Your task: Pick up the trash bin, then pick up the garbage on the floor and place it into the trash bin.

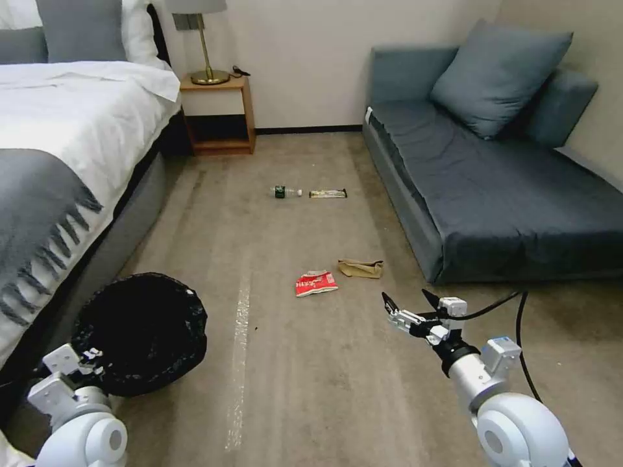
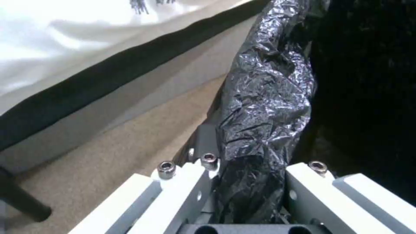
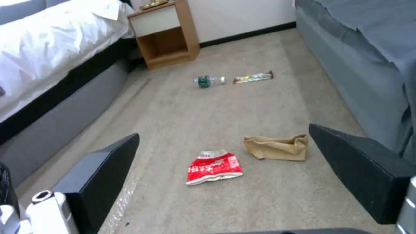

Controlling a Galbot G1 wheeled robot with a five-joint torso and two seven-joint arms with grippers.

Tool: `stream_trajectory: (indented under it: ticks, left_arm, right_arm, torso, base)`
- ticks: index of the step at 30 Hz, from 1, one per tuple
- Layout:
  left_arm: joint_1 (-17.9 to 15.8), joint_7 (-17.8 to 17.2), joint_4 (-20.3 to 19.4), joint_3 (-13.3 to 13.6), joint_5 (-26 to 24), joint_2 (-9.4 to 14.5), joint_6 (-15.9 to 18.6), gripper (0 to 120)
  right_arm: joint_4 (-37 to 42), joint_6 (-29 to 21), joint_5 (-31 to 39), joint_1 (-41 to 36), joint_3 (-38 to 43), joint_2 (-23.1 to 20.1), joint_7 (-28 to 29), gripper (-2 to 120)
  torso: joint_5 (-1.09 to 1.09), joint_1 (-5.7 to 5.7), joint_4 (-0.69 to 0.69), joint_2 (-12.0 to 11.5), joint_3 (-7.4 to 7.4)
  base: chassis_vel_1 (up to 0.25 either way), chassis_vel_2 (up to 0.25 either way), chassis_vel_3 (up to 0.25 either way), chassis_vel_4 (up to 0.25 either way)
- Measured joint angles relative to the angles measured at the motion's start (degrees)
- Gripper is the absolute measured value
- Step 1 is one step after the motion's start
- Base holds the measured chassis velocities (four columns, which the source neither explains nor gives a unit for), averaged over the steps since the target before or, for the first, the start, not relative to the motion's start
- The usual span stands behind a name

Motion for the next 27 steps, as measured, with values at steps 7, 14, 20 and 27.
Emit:
stream_trajectory:
  ticks: [7, 14, 20, 27]
  left_arm:
    - [0.66, 0.01, 0.0, -0.17, 0.09, -0.11, -0.24, 4]
    - [1.13, 0.01, -0.03, -0.08, 0.22, -0.57, -0.5, 4]
    - [1.29, 0.01, -0.37, 0.01, 0.42, -0.65, -0.55, 4]
    - [1.31, 0.08, -0.37, -0.03, 0.45, -0.64, -0.73, 4]
  right_arm:
    - [0.41, 0.12, -0.28, -0.61, -0.31, 0.12, -0.02, 100]
    - [0.54, 1.11, -0.46, -1.2, -0.26, 0.1, -0.63, 100]
    - [0.46, 1.35, -0.5, -1.21, -0.33, 0.21, -0.74, 100]
    - [0.31, 1.36, -0.53, -0.99, -0.44, 0.28, -0.74, 100]
  torso:
    - [0.0, 0.0, 0.0, 0.0, 0.0]
    - [0.0, 0.0, 0.0, 0.0, 0.0]
    - [0.0, 0.0, 0.0, 0.0, 0.0]
    - [0.0, 0.0, 0.0, 0.0, 0.0]
  base:
    - [0.0, 0.0, 0.0, 0.0]
    - [0.0, 0.0, 0.0, 0.0]
    - [-0.04, 0.051, 0.048, -0.062]
    - [-0.109, 0.1, 0.112, -0.098]
